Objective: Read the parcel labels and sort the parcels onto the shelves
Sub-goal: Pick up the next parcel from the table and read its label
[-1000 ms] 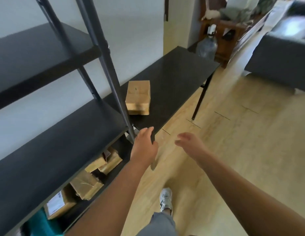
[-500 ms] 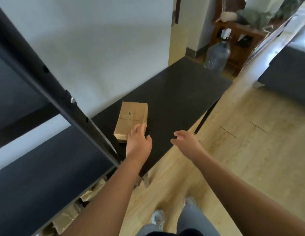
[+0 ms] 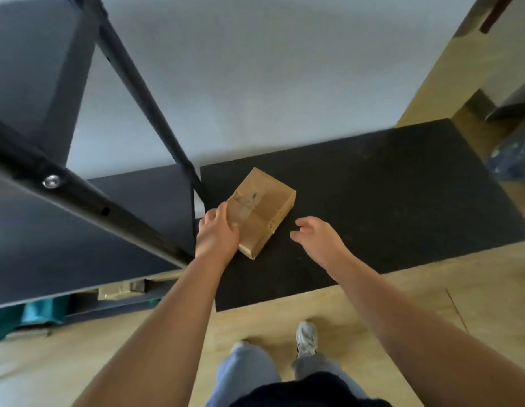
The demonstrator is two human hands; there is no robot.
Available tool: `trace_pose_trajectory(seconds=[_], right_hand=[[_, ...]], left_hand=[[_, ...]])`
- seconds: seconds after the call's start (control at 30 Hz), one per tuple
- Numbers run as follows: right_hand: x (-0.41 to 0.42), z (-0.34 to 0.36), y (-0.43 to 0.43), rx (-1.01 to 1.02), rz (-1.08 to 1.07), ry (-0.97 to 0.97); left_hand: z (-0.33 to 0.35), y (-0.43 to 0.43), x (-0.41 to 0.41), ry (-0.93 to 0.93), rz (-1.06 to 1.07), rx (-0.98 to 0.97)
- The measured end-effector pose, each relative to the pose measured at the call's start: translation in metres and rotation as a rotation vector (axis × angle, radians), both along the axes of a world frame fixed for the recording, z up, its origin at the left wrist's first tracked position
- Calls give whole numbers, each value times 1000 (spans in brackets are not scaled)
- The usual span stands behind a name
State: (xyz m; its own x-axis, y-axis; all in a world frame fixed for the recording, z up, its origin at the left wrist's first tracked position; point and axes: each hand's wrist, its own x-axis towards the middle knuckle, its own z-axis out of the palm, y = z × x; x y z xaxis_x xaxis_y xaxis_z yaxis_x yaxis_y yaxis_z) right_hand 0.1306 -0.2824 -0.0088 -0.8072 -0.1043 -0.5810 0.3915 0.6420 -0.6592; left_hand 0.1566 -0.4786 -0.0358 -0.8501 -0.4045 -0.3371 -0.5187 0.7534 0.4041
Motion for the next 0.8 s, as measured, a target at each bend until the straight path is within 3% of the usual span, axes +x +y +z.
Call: trace_pose_trajectory(seconds=[0.23, 0.5, 0.8], right_hand=[[-11, -18, -12, 18, 98, -32], [2, -32, -10, 64, 59, -49], [-17, -4, 7, -45, -164, 178]], left_hand=[[-6, 28, 17, 32, 109, 53], [-16, 33, 31, 34, 245, 300], [13, 47, 15, 214, 317, 501]])
